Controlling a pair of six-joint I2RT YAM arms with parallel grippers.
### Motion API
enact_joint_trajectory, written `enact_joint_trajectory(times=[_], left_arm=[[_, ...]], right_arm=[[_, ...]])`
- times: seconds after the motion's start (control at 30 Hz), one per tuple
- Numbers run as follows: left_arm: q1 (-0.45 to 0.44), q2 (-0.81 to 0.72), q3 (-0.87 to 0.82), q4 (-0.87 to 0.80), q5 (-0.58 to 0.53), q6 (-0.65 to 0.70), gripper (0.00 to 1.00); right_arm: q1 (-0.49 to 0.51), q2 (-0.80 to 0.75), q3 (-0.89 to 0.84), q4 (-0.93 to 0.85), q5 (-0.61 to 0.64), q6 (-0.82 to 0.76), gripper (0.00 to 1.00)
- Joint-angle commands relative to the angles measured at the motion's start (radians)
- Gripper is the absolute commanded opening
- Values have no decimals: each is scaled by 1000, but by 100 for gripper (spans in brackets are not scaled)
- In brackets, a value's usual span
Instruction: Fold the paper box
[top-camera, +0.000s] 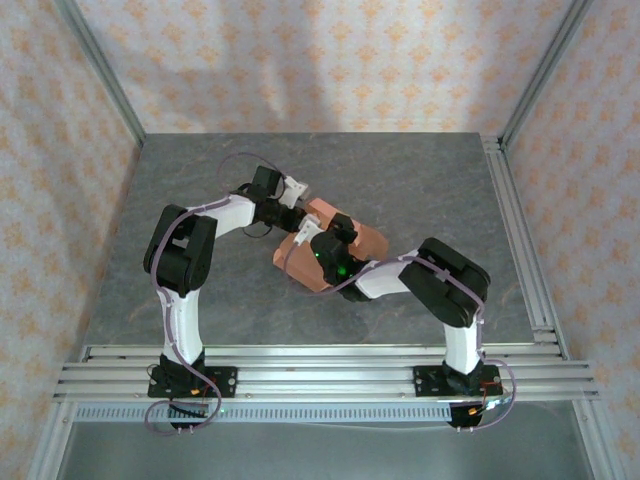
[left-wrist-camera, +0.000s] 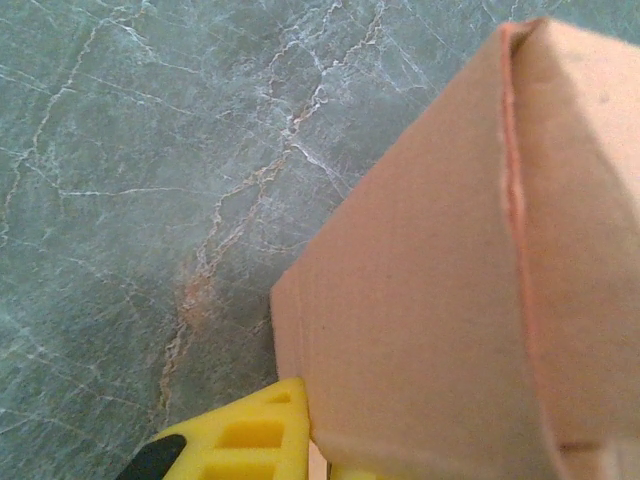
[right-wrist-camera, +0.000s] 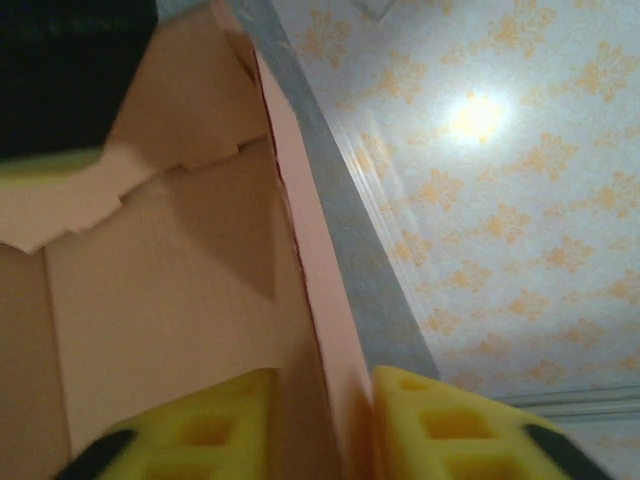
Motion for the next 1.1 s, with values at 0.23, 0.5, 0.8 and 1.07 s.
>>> enact_joint_trajectory(times=[0.23,0.5,0.8,1.07], left_arm=[[-22,-16,-18,-34,-54,-17,11],[-25,-53,-50,10,-112,-28,11],[-50,-143,-168,193,-231,-44,11],[-102,-219,-323,407,-389,-42,11]], right_arm=[[15,-219,-35,-296,-242,339,74],[2,-401,-44,-439,-461,619,86],[-115,-609,-19,-435,-681,931,85],[-376,-520,133,-622,-860,1379,79]])
